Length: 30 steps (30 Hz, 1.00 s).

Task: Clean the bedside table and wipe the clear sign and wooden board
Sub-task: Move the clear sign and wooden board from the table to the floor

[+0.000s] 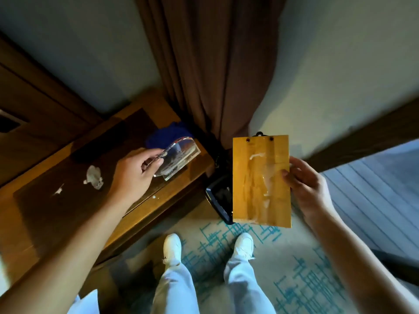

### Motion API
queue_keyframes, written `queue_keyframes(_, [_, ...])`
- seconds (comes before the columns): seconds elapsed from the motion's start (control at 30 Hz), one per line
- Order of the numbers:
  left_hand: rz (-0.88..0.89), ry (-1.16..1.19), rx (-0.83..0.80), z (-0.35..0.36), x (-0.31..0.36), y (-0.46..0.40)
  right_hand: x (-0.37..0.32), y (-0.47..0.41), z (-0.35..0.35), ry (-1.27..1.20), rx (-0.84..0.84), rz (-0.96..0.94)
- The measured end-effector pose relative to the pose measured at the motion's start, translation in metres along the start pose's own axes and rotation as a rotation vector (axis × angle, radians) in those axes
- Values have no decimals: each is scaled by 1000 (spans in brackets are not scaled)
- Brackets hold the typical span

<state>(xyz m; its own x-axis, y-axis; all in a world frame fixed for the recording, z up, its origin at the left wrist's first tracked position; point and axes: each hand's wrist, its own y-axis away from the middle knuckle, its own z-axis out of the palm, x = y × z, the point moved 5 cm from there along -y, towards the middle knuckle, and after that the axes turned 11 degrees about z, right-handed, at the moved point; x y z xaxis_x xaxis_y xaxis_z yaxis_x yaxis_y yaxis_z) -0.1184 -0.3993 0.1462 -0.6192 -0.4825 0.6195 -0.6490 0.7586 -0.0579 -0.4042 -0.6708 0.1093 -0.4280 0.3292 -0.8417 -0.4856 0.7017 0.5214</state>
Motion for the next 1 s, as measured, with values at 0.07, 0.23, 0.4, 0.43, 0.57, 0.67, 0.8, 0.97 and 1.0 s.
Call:
queue_keyframes(0.07, [100,-10,-42,18,23,-9,9,18,-25,-33,28,-5])
queue_keyframes(0.23, [299,15,-145,62,72,-18,50,77,-76,-119,201,25])
queue_keyframes(0.4, [489,42,-237,112,113,3,109,141,-100,-195,377,64])
queue_keyframes(0.43, [536,42,-269,123,121,10,123,155,-105,-217,417,75])
queue_keyframes(0.57, [649,30,-365,163,144,33,175,209,-124,-290,563,123])
queue_keyframes(0.67, [694,-13,-424,199,154,55,218,246,-137,-314,656,204])
queue_keyframes(0.8, [703,-47,-486,255,167,94,275,281,-164,-258,731,315])
queue_keyframes(0.97, [689,-100,-627,341,176,152,331,289,-210,-219,721,380])
queue_keyframes(1.0, [676,-109,-655,357,179,167,343,292,-221,-214,719,390])
